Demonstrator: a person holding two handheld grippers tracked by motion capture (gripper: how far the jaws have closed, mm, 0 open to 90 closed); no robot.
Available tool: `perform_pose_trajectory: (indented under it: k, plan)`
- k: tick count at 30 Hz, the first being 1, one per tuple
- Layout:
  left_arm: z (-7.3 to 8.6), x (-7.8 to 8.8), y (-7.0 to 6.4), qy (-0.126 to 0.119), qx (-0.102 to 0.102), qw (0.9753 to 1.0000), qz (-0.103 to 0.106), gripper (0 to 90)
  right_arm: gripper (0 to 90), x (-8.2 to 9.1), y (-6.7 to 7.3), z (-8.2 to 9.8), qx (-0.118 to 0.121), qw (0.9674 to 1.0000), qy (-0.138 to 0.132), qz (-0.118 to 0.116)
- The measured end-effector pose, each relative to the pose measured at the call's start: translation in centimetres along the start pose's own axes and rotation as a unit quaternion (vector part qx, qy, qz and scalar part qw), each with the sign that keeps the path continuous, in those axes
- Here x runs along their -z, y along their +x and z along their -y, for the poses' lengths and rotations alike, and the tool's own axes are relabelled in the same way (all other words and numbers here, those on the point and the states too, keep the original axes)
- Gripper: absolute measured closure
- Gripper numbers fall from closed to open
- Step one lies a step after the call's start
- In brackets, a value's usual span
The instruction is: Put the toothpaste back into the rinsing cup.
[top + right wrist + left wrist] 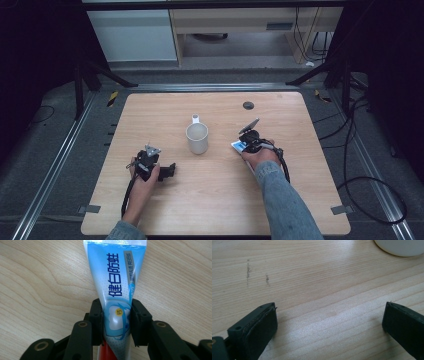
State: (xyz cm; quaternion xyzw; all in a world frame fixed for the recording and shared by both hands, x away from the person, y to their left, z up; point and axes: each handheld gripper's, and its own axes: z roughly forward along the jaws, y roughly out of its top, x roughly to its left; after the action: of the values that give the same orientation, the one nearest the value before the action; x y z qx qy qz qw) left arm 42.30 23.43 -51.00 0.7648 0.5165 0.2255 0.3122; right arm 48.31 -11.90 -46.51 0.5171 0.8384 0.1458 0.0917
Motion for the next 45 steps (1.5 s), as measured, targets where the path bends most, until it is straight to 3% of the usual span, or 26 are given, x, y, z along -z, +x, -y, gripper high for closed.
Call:
perform_pose_trajectory:
  k: [5,8,11,23,28,34,45]
  plan:
    - [0.0,0.0,0.0,0.0,0.0,1.0,0.0,0.0,71.5,0.4,-0.3,0.3,0.02,0.9995,-0.015,-0.021]
    - [0.0,0.0,0.0,0.0,0.0,1.0,0.001,0.0,72.1,0.7,-0.3,0.5,0.017,0.9993,-0.018,-0.029]
    - [0.0,0.0,0.0,0.0,0.0,1.0,0.001,0.0,72.5,1.3,-0.4,0.8,0.025,0.9982,-0.039,-0.038]
    - [0.0,0.0,0.0,0.0,0.0,1.0,0.001,0.0,73.4,3.7,0.4,1.2,0.031,0.994,-0.089,-0.056]
    - [0.0,0.0,0.0,0.0,0.0,1.0,0.001,0.0,73.7,4.4,0.5,1.0,0.034,0.9934,-0.094,-0.056]
    - [0.0,0.0,0.0,0.0,0.0,1.0,0.001,0.0,73.9,5.5,0.5,0.8,0.031,0.9899,-0.12,-0.069]
    - [0.0,0.0,0.0,0.0,0.0,1.0,0.001,0.0,74.1,7.3,0.7,0.5,0.037,0.9853,-0.153,-0.067]
